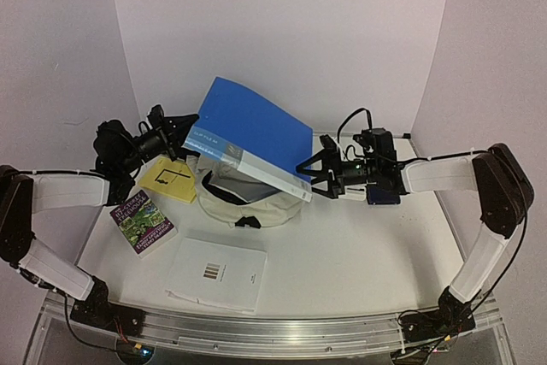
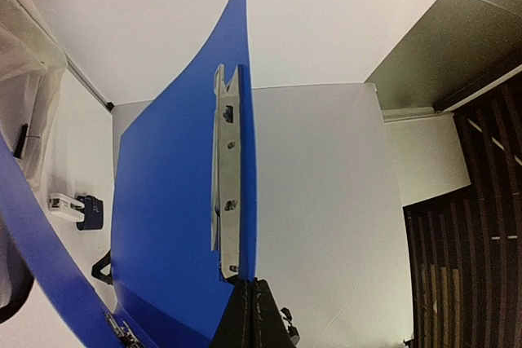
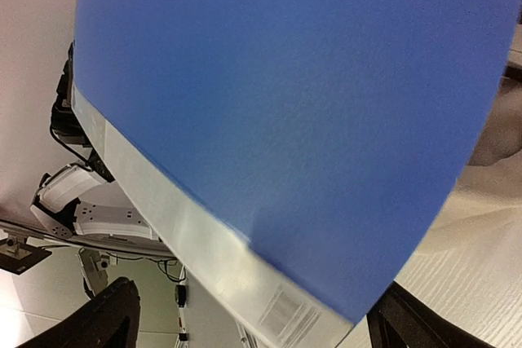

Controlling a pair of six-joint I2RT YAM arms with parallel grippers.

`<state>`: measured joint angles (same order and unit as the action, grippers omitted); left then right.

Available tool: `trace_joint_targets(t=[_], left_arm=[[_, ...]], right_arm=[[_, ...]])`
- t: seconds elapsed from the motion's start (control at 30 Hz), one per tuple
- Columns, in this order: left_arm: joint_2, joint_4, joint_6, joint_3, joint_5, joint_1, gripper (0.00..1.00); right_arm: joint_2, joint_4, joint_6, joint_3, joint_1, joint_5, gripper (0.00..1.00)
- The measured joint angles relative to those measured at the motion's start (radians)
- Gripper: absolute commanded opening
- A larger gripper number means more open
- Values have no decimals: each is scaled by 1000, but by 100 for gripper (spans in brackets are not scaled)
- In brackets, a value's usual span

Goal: Pack the student bag
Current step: Pick up the files from the center of the board.

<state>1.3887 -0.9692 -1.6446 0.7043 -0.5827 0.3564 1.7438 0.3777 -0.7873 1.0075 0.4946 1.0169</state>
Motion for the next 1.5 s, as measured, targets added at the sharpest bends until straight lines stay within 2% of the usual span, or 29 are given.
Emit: trace_joint_targets(t=[0.13, 0.43, 0.9, 1.1, 1.3, 1.5], left_arm=[[-42, 36, 33, 0, -19, 6, 0], [-75, 117, 99, 12, -28, 10, 0], [-74, 74, 96, 14, -55, 7, 0], [-76, 89, 115, 14, -59, 7, 0], [-94, 124, 155, 32, -50, 7, 0], [-94, 117, 156, 78, -40, 7, 0]], right_arm=[[-7, 12, 7, -33, 9, -13, 98], [-22, -98, 68, -44, 1, -52, 98], [16, 0, -82, -15, 92, 86, 98], [26, 17, -90, -11, 56, 57, 98], [-22, 19, -117, -58, -45, 30, 98], [-85, 46, -170, -83, -39, 31, 98]])
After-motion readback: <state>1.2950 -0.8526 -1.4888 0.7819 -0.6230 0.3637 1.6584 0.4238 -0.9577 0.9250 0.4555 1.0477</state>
